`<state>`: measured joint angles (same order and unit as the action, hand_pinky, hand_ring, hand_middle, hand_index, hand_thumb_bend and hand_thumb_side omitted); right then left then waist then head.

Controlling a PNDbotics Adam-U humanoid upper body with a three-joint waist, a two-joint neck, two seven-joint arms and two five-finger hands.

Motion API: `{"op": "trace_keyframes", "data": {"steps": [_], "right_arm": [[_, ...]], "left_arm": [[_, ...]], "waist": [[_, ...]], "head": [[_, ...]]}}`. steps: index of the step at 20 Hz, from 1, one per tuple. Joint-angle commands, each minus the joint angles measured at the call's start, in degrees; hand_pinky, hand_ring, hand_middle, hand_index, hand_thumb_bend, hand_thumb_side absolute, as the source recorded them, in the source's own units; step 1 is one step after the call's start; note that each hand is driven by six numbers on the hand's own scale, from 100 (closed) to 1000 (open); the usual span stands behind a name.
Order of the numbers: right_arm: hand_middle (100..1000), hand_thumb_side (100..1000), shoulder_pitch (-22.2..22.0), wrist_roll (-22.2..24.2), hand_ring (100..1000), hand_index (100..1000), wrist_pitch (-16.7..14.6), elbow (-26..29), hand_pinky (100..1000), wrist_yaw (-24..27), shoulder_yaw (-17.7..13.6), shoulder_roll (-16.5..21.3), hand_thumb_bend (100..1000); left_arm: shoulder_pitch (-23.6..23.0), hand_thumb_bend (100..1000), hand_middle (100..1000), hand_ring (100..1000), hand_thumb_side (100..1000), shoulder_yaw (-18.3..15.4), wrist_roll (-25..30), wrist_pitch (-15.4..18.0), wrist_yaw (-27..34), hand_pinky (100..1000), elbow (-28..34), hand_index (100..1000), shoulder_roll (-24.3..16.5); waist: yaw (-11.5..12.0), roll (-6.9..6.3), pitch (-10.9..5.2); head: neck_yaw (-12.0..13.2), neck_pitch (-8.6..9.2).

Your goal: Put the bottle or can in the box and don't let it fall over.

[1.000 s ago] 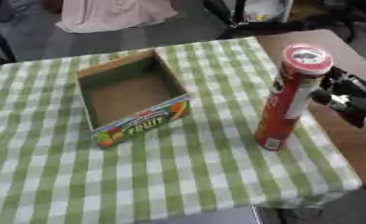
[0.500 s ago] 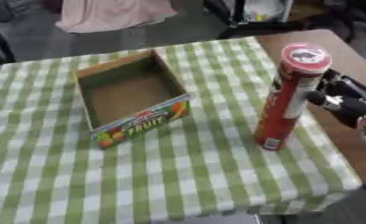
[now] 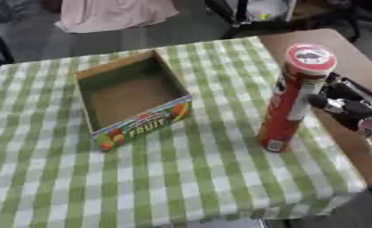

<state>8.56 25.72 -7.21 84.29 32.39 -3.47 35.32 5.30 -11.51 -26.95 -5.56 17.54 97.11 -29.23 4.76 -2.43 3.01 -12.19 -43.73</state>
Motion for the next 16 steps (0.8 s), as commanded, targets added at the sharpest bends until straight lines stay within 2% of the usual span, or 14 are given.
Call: {"op": "trace_keyframes", "data": {"steps": [1, 16], "right_arm": [[1000, 261, 0.84, 1.07, 984, 913, -0.39, 1.38, 752, 1.17, -0.27, 0.94, 755], [1000, 253, 0.86, 3.27, 974, 907, -0.47, 1.75, 744, 2.01, 0.83, 0.4, 794]], "left_arm": [[0.34, 720, 737, 788, 624, -0.38, 0.19, 0.07, -0.07, 753, 0.45, 812, -1.06], [0.44, 716, 737, 788, 624, -0.39, 0.27, 0.11, -0.03, 754, 0.43, 810, -0.93]], "waist": [[0.07, 0.04, -0.19], [0.24, 0.08, -0.1]], "head": [[-0.1, 0.0], [-0.27, 0.06]]}}
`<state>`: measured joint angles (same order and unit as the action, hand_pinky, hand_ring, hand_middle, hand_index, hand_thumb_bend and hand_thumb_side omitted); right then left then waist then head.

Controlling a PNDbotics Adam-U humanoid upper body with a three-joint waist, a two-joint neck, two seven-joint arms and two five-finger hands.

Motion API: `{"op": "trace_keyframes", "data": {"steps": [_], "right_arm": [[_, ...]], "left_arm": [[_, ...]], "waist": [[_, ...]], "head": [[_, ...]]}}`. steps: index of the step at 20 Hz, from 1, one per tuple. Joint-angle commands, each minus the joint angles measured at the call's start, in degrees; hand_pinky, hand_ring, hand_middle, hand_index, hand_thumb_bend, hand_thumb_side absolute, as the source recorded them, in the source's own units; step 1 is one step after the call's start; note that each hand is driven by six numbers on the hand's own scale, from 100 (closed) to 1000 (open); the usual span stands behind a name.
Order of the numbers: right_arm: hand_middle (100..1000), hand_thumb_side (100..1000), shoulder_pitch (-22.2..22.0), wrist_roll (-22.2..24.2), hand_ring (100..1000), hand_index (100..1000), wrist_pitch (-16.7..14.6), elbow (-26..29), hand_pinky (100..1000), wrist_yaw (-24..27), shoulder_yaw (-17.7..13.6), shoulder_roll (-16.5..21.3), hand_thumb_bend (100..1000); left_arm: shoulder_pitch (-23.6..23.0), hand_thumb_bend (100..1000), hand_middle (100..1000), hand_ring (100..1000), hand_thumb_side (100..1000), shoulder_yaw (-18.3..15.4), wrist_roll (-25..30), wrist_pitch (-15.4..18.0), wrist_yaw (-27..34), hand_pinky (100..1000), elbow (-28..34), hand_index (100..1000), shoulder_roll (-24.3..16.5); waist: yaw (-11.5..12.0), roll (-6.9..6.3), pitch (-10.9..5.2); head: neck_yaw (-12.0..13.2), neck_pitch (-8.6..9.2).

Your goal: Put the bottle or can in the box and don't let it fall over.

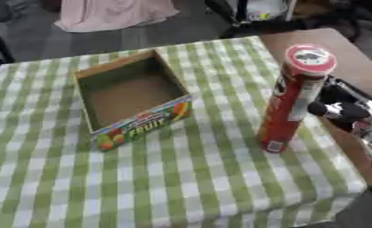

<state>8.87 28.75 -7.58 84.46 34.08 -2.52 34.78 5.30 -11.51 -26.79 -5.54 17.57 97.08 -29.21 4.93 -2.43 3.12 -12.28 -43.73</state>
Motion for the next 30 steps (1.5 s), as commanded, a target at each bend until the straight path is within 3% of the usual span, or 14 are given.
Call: {"op": "trace_keyframes", "data": {"steps": [1, 12, 30], "right_arm": [[1000, 251, 0.55, 0.08, 974, 906, -0.06, 1.62, 744, 0.24, -0.13, 0.89, 796], [1000, 260, 1.07, -2.31, 985, 910, 0.74, 2.19, 744, -1.67, 0.34, 0.65, 799], [1000, 256, 1.49, -1.95, 969, 905, 1.61, 3.01, 736, -0.56, 1.46, -0.45, 807]], "left_arm": [[0.44, 716, 737, 787, 624, -0.41, 0.1, 0.09, -0.06, 754, 0.46, 810, -0.94], [0.5, 713, 738, 788, 625, -0.33, 0.26, 0.08, 0.02, 756, 0.45, 810, -0.82], [0.41, 709, 737, 787, 625, -0.39, 0.25, 0.08, 0.04, 758, 0.44, 807, -0.71]], "waist": [[0.09, 0.08, -0.21], [0.15, 0.12, -0.14], [0.37, 0.16, -0.07]], "head": [[-0.19, 0.09], [-0.34, 0.15], [-0.46, 0.25]]}}
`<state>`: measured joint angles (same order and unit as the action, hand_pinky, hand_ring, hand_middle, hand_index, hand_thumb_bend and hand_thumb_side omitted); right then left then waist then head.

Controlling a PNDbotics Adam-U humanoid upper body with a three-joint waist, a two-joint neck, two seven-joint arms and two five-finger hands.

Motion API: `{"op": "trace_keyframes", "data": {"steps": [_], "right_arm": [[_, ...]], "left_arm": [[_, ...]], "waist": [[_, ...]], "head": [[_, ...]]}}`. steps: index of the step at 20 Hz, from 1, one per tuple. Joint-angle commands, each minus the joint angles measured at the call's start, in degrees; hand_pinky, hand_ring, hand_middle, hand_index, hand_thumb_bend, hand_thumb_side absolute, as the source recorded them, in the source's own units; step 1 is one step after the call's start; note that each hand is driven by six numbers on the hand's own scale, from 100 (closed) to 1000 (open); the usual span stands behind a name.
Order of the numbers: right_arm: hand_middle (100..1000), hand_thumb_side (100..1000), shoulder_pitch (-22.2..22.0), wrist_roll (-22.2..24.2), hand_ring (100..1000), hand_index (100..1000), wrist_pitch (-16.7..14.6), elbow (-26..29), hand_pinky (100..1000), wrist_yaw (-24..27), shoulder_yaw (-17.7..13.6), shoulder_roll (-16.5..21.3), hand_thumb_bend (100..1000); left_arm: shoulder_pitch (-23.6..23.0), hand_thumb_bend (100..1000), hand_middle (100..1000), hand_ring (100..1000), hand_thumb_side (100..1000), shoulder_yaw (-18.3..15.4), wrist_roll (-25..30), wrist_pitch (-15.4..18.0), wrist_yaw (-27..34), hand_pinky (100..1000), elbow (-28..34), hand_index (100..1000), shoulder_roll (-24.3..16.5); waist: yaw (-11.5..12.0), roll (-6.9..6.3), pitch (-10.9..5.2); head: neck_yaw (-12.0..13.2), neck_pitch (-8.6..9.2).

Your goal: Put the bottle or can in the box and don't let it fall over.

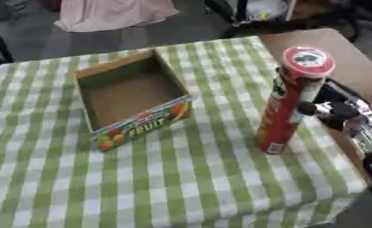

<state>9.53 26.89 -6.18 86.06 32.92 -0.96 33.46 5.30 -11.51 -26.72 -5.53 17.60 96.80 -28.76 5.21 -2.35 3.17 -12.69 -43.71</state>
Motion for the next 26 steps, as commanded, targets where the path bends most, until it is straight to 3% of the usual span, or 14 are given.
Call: {"op": "trace_keyframes", "data": {"steps": [1, 12, 26], "right_arm": [[1000, 251, 0.83, -0.08, 964, 903, 0.27, 1.44, 735, 0.66, -0.02, 0.79, 807], [978, 200, 1.11, 0.61, 924, 879, 1.05, 1.82, 708, 1.52, 0.63, 0.38, 801], [880, 100, 1.73, 0.09, 816, 806, 2.18, 2.36, 607, 1.83, 1.52, -0.34, 673]], "left_arm": [[0.41, 709, 737, 787, 625, -0.39, 0.19, 0.08, 0.01, 758, 0.71, 806, -1.15], [0.35, 705, 737, 787, 625, -0.41, 0.21, 0.05, 0.03, 759, 0.73, 805, -1.05], [0.25, 698, 737, 787, 625, -0.43, 0.21, 0.03, 0.06, 760, 0.73, 802, -0.91]], "waist": [[0.11, 0.08, -0.11], [0.19, 0.11, -0.08], [0.3, 0.15, -0.04]], "head": [[-0.05, 0.22], [-0.15, 0.19], [-0.25, 0.09]]}}
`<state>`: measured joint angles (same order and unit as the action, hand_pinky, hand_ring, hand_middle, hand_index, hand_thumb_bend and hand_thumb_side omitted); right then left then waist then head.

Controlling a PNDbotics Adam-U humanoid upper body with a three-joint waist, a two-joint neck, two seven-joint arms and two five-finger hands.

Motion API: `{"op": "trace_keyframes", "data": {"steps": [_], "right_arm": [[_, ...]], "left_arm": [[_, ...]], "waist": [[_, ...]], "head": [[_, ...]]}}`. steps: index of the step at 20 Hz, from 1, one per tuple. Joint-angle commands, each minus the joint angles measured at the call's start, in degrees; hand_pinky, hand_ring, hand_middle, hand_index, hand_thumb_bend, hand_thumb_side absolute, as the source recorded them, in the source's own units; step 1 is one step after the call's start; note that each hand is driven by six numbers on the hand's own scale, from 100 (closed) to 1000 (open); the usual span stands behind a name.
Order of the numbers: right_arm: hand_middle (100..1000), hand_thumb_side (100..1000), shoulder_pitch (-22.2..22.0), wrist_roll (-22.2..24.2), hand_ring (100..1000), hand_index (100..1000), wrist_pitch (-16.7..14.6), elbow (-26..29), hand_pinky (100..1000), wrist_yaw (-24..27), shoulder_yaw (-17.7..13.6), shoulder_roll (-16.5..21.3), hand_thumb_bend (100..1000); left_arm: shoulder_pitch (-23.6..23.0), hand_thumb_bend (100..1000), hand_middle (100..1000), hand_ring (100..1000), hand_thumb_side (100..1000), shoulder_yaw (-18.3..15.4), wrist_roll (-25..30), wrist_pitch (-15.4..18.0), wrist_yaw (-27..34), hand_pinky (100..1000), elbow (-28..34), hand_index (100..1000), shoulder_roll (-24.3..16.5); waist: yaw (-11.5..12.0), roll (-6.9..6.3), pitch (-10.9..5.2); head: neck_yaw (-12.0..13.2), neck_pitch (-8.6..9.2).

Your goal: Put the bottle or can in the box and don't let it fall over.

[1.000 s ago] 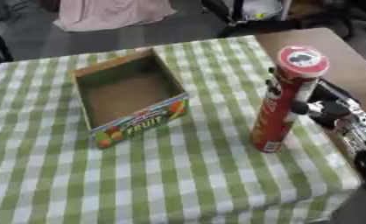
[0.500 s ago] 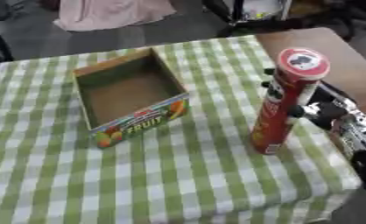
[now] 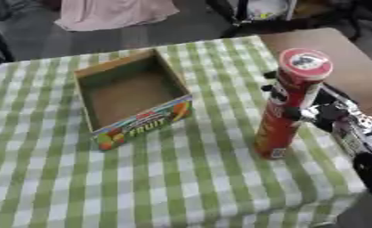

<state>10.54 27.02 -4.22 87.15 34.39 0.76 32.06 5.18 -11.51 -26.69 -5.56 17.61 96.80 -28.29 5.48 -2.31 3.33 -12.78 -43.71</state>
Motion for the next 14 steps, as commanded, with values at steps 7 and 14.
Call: {"op": "trace_keyframes", "data": {"steps": [7, 14], "right_arm": [[844, 100, 0.65, -0.62, 768, 766, 0.43, 1.28, 561, 0.68, -0.04, 0.86, 630], [779, 100, 0.64, -0.88, 685, 708, 0.64, 1.21, 495, 1.32, 0.28, 0.49, 589]], "left_arm": [[0.45, 692, 737, 787, 624, -0.44, 0.19, 0.06, 0.06, 761, 0.78, 799, -1.36], [0.53, 688, 737, 787, 624, -0.46, 0.11, 0.04, 0.13, 761, 0.81, 797, -1.3]], "waist": [[-0.01, 0.06, -0.2], [-0.03, 0.04, -0.11]], "head": [[-0.15, 0.18], [-0.17, 0.22]]}}
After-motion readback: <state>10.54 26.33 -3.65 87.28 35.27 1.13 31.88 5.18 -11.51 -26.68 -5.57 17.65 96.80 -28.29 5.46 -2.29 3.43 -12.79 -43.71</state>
